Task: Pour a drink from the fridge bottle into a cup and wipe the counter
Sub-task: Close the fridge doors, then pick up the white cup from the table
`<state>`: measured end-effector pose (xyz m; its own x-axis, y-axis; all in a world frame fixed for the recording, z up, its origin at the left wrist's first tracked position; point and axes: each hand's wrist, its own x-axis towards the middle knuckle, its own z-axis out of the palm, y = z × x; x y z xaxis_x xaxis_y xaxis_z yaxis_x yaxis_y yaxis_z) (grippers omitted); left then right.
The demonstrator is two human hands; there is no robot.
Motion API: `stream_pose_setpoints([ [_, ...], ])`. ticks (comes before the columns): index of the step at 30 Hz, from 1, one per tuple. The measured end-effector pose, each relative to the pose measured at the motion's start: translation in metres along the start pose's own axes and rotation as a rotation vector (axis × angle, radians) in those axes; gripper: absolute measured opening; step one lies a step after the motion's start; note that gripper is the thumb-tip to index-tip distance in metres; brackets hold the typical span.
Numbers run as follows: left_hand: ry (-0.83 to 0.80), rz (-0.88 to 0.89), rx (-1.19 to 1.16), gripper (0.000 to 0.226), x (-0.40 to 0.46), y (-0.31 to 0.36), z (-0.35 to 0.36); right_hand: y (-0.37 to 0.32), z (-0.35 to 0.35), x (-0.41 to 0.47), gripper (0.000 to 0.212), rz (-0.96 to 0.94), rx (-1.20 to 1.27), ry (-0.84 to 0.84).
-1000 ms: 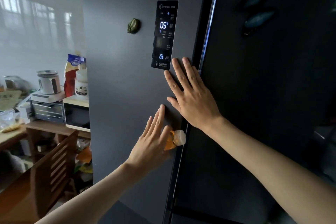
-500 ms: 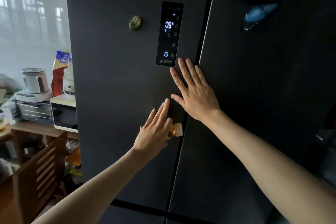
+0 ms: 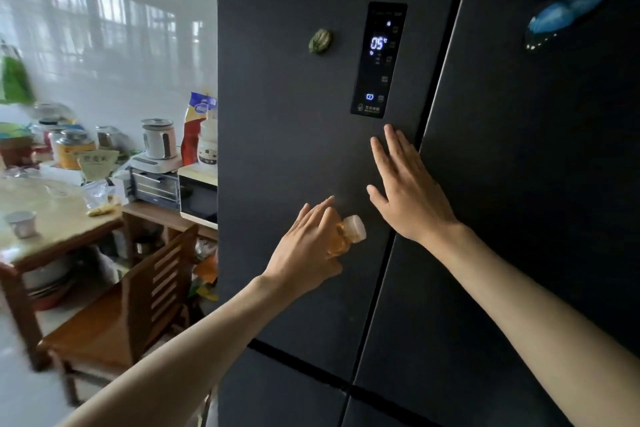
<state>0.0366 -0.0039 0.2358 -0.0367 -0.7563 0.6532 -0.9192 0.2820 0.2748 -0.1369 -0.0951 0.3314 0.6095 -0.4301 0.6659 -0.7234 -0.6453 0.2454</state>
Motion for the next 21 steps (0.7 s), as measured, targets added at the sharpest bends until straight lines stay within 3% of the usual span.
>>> stream_pose_setpoints([
  [2,0.031,-0.186,-0.06,0.06,-0.023,-0.006,-0.013,-0.024,0.013,-0.016,0.069,-0.005,0.189,-0.044],
  [8,0.086,-0.555,0.039,0.058,-0.108,-0.045,-0.052,-0.125,0.057,-0.035,0.027,0.129,0.999,-0.485],
  [14,0.101,-0.645,0.295,0.066,-0.22,-0.104,-0.099,-0.256,0.1,-0.027,0.039,-0.137,0.968,-0.654],
  [21,0.086,-1.02,0.353,0.055,-0.345,-0.17,-0.163,-0.424,0.131,-0.007,0.053,-0.45,0.967,-0.794],
])
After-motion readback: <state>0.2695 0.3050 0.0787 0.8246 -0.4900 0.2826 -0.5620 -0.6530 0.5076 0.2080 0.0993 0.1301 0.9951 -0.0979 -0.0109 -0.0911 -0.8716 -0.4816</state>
